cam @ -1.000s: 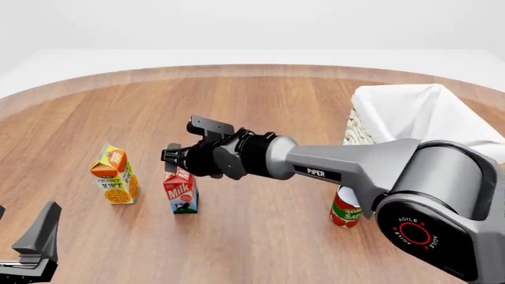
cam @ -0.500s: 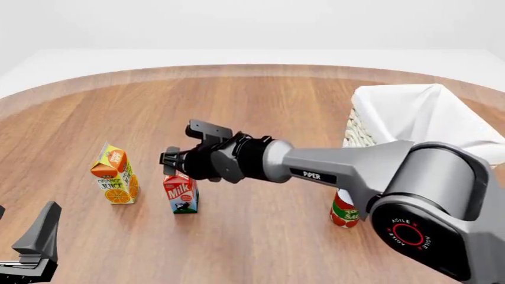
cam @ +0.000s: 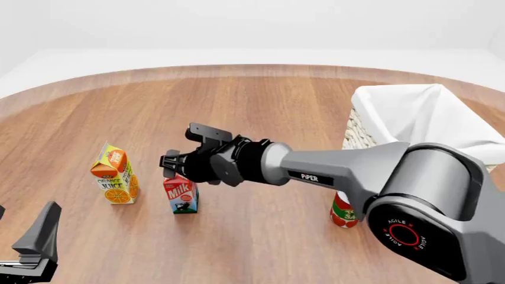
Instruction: Pick the milk and place it in the basket.
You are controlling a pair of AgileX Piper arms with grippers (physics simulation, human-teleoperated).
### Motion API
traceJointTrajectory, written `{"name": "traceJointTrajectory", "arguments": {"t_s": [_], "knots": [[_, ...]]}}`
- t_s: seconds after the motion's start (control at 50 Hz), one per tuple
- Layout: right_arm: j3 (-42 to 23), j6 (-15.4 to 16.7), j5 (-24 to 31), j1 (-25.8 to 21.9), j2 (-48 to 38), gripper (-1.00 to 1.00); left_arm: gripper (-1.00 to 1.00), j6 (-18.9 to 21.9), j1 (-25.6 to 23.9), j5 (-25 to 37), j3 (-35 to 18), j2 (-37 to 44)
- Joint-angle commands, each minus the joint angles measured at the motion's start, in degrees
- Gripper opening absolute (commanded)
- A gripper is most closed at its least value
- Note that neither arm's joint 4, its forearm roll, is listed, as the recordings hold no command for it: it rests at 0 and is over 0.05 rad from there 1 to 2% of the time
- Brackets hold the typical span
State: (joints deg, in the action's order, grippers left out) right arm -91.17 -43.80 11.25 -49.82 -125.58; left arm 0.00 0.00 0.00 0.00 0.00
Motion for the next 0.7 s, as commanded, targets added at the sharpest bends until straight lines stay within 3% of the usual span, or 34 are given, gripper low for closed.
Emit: {"name": "traceJointTrajectory", "arguments": {"t_s": [0.02,0.54,0.56,0.7], "knots": [[-0.5,-0.29,-0.14,-0.32,-0.73,1.0,1.0,0.0,0.0,0.0,0.0,0.0],[-1.99,-0.77,-0.21,0.06,-2.4,1.0,1.0,0.0,0.0,0.0,0.0,0.0],[-2.31,0.08,-0.29,0.06,-2.1,-1.0,1.0,0.0,0.0,0.0,0.0,0.0],[-0.54,1.08,-2.22,1.19,0.1,-1.0,1.0,0.0,0.0,0.0,0.0,0.0]]}}
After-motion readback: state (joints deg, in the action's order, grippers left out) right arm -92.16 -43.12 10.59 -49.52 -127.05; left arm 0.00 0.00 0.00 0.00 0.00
